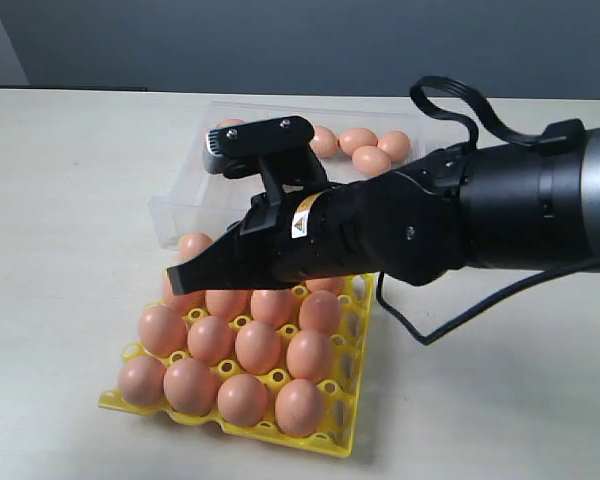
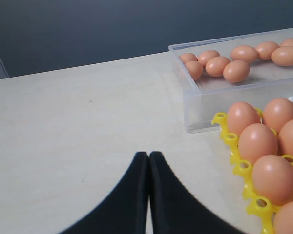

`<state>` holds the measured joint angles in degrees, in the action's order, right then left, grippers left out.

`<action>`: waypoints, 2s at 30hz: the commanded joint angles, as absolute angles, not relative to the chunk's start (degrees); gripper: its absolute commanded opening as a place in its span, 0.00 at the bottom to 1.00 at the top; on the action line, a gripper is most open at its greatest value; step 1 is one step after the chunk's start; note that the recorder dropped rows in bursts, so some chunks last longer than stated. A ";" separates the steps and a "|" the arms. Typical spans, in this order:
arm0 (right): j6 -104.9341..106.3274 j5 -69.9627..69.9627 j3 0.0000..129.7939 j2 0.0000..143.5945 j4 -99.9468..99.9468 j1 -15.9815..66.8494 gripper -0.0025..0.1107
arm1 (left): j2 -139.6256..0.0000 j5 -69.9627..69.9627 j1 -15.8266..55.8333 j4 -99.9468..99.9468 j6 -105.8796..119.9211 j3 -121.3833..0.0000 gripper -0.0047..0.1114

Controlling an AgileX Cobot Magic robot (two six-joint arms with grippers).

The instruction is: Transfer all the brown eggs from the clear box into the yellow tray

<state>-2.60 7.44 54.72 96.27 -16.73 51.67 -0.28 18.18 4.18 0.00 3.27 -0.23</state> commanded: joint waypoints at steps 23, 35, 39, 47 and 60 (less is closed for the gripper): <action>-1.72 19.15 60.47 103.08 -17.28 58.58 0.02 | 0.00 17.69 4.62 0.00 3.24 0.00 0.04; -1.72 16.56 60.47 103.45 -21.37 60.12 0.02 | 0.00 17.69 4.62 0.00 3.24 0.00 0.04; -1.46 16.71 60.47 103.45 -22.20 61.15 0.02 | 0.00 17.69 4.62 0.00 3.24 0.00 0.04; -0.85 12.84 60.47 103.57 -22.53 63.10 0.02 | 0.00 17.69 4.62 0.00 3.24 0.00 0.04; -0.85 19.84 60.47 103.57 -20.24 62.90 0.02 | 0.00 17.69 4.62 0.00 3.24 0.00 0.04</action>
